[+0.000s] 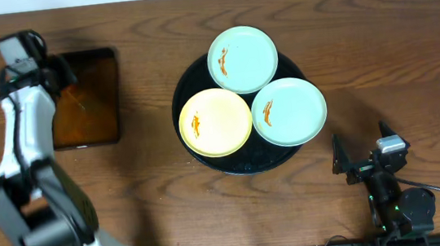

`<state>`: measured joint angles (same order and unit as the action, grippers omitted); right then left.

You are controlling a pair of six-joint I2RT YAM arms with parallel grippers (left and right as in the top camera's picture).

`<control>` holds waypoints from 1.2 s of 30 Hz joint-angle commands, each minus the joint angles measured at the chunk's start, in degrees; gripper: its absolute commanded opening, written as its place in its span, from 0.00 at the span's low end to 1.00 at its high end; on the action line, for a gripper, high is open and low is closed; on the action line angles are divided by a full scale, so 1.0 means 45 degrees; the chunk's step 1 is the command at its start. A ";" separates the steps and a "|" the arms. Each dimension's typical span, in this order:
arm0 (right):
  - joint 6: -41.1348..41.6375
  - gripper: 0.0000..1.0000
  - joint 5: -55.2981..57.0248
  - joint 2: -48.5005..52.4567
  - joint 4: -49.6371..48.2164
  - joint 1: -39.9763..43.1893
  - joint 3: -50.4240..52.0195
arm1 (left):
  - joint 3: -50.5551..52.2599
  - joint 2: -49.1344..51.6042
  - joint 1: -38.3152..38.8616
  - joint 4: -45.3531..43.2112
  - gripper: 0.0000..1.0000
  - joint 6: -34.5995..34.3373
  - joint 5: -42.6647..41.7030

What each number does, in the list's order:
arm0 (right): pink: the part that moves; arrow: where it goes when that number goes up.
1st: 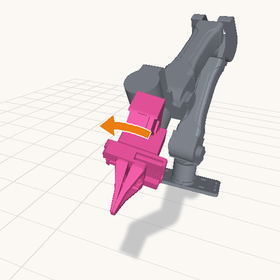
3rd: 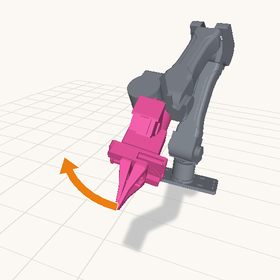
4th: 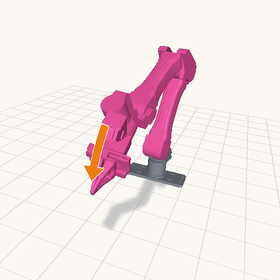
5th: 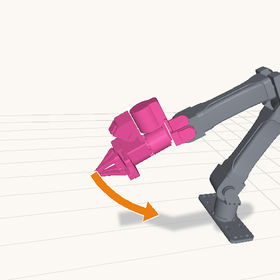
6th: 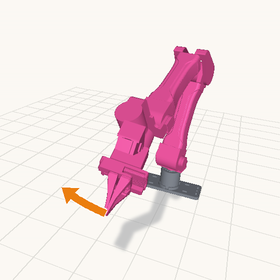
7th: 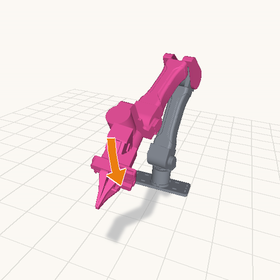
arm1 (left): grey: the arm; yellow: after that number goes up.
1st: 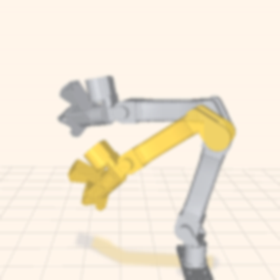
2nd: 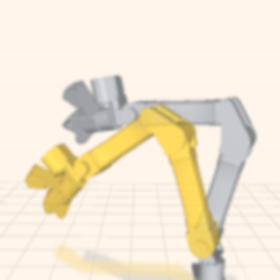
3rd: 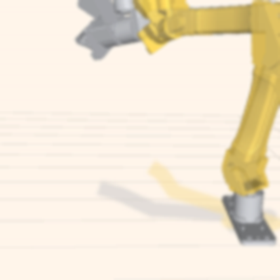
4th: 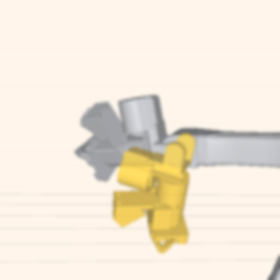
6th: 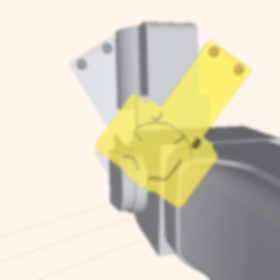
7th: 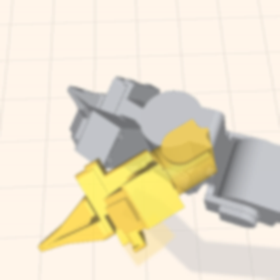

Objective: Clean dirty plates on tray and stack at the side
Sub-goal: 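Grasp the green sponge with the left gripper and lift it out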

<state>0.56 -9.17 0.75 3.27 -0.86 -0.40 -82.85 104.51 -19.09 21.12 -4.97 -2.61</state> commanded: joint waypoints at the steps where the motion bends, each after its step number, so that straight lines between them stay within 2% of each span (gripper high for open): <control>1: -0.0185 0.99 0.0024 -0.0019 0.0053 0.0102 0.0019 | -0.0248 -0.0597 -0.0053 -0.0034 0.07 -0.0296 0.0155; 9: -0.0185 0.99 0.0024 -0.0019 0.0053 0.0102 0.0019 | 0.0398 0.1277 -0.0053 -0.0860 0.08 -0.0287 0.0155; 13: -0.0185 0.99 0.0024 -0.0019 0.0053 0.0102 0.0019 | 0.0398 0.2089 -0.0053 -0.0831 0.07 0.0180 0.0155; 17: -0.0185 0.99 0.0024 -0.0019 0.0053 0.0102 0.0019 | 0.0257 0.1302 -0.0053 -0.0840 0.07 0.0180 0.0146; 24: -0.0185 0.99 0.0024 -0.0019 0.0053 0.0102 0.0019 | 0.0238 -0.1787 -0.0053 -0.0923 0.07 0.0180 0.0102; 27: -0.0185 0.99 0.0024 -0.0019 0.0053 0.0102 0.0019 | 0.0243 -0.2215 -0.0053 -0.0903 0.07 0.0180 0.0102; 31: -0.0185 0.99 0.0024 -0.0019 0.0053 0.0102 0.0019 | 0.0806 -0.1282 -0.0053 -0.1326 0.07 0.0175 0.0102; 36: -0.0185 0.99 0.0024 -0.0019 0.0053 0.0102 0.0019 | 0.1341 0.1443 -0.0053 -0.2045 0.08 0.0189 0.0107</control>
<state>0.54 -9.17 0.75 3.27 -0.86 -0.40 -79.70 103.53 -19.09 11.29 -4.49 -2.59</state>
